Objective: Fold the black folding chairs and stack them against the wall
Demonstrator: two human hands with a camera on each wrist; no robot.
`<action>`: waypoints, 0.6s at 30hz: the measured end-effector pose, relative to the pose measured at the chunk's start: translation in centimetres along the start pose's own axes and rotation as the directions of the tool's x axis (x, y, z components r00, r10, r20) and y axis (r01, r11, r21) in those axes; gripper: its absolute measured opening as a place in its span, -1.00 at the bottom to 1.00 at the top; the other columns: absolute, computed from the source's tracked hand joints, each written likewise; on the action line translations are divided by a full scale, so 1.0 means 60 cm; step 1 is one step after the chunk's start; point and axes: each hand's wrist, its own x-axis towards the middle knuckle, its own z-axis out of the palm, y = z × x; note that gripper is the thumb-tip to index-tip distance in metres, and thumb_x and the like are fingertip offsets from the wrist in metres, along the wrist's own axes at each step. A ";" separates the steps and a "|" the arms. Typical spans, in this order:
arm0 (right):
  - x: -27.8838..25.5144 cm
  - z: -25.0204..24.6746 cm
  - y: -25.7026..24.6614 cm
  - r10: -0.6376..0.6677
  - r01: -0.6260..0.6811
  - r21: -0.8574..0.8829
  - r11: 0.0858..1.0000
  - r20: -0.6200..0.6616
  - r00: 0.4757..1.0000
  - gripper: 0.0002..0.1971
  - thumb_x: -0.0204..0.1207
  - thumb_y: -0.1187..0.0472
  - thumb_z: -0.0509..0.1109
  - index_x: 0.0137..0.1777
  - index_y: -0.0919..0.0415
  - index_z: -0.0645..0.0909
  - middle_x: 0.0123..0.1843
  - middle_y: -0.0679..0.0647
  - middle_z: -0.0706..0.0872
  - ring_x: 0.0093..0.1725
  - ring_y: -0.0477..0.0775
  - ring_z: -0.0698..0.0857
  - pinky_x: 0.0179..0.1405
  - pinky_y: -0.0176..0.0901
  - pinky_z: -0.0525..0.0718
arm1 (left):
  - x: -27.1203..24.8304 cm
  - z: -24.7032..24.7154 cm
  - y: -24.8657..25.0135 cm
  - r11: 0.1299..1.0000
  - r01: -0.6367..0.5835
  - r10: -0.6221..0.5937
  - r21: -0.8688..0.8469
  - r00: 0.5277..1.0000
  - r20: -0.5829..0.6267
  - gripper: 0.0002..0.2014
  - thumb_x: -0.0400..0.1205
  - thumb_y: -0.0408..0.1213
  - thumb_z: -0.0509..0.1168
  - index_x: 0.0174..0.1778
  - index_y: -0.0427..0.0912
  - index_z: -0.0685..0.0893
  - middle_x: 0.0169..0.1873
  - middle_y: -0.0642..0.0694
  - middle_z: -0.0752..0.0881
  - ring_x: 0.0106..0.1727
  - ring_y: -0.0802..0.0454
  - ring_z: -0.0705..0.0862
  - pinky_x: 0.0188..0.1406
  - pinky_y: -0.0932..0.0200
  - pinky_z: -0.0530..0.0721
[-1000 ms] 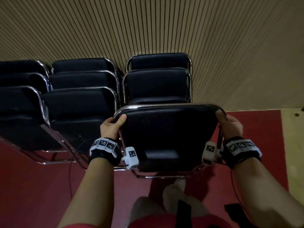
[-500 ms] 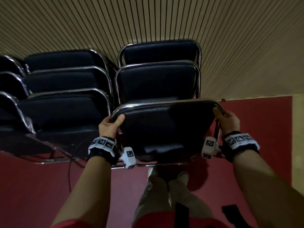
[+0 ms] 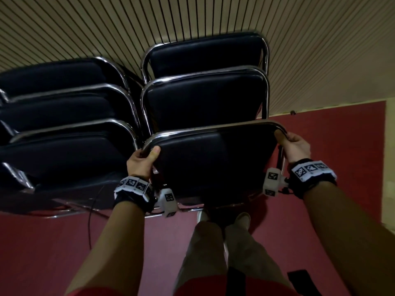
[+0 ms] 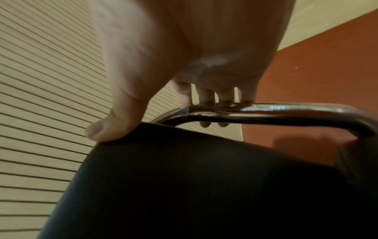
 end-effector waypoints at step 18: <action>0.063 0.057 -0.071 -0.012 0.012 -0.016 1.000 -0.003 1.000 -0.63 0.46 -0.09 0.55 0.14 0.12 0.70 -0.04 0.04 0.73 -0.04 0.02 0.66 -0.50 -0.69 0.43 | 0.072 0.035 0.039 0.993 0.069 -0.073 0.093 0.996 0.049 -0.58 0.48 0.13 0.55 0.10 -0.06 0.75 0.03 -0.06 0.81 0.08 -0.03 0.78 0.22 0.06 0.71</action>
